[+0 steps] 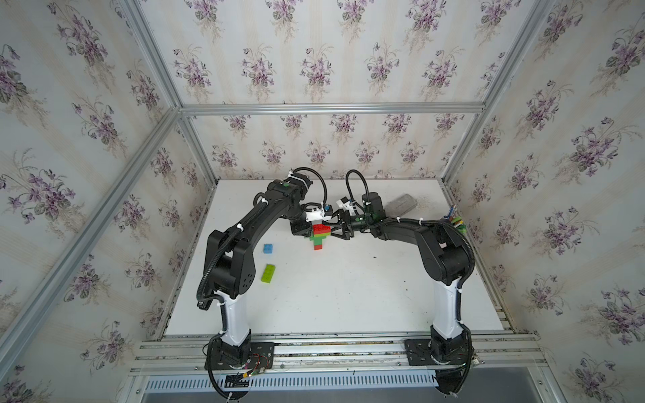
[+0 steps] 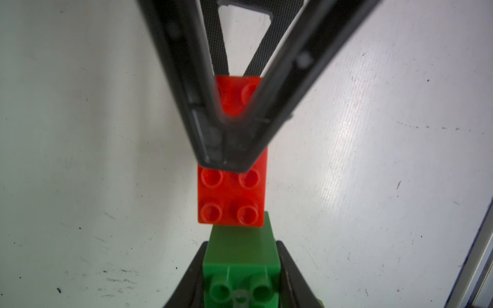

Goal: Assemble a spoon with lego
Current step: Assemble the lego brick with the lego brick.

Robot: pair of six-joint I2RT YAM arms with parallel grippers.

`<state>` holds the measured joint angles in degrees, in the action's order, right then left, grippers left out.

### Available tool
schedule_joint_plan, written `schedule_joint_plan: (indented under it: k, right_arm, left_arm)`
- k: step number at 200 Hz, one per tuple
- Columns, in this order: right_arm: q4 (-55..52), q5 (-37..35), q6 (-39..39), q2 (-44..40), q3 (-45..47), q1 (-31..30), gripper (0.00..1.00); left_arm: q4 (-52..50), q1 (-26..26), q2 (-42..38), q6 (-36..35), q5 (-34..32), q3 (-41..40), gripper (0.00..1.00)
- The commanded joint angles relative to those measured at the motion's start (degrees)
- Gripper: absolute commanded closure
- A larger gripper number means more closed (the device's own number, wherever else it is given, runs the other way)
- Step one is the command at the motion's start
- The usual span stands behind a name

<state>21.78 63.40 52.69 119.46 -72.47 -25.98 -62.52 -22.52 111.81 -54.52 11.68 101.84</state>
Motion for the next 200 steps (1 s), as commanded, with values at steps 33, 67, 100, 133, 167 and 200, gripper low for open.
schedule_joint_plan:
  k: [33,67,100,133,167,200]
  right_arm:
    - [-3.31,-0.39,-2.36,1.87,-2.04,-0.36,0.14]
    - [-4.89,-0.87,-3.20,2.99,-2.47,-0.31,0.14]
    - [-6.50,-1.56,-4.49,3.84,-2.66,-0.33,0.15]
    - [-9.05,-2.57,-6.19,4.33,-3.36,-0.42,0.15]
    - [-11.40,-3.15,-7.59,4.79,-4.01,-0.45,0.15]
    - [-12.12,-3.37,-8.01,5.16,-4.50,-0.42,0.15]
  left_arm:
    - [-1.35,-0.05,1.54,-1.20,2.01,1.96,0.70]
    - [-1.66,-0.04,1.92,-1.63,1.68,2.05,0.70]
    - [-1.89,-0.05,2.14,-1.99,1.21,1.78,0.70]
    - [-1.99,-0.15,2.71,-2.29,0.57,1.92,0.69]
    - [-2.30,-0.55,3.18,-3.38,0.05,1.92,0.69]
    - [-3.37,-0.84,4.19,-3.62,0.57,3.12,0.69]
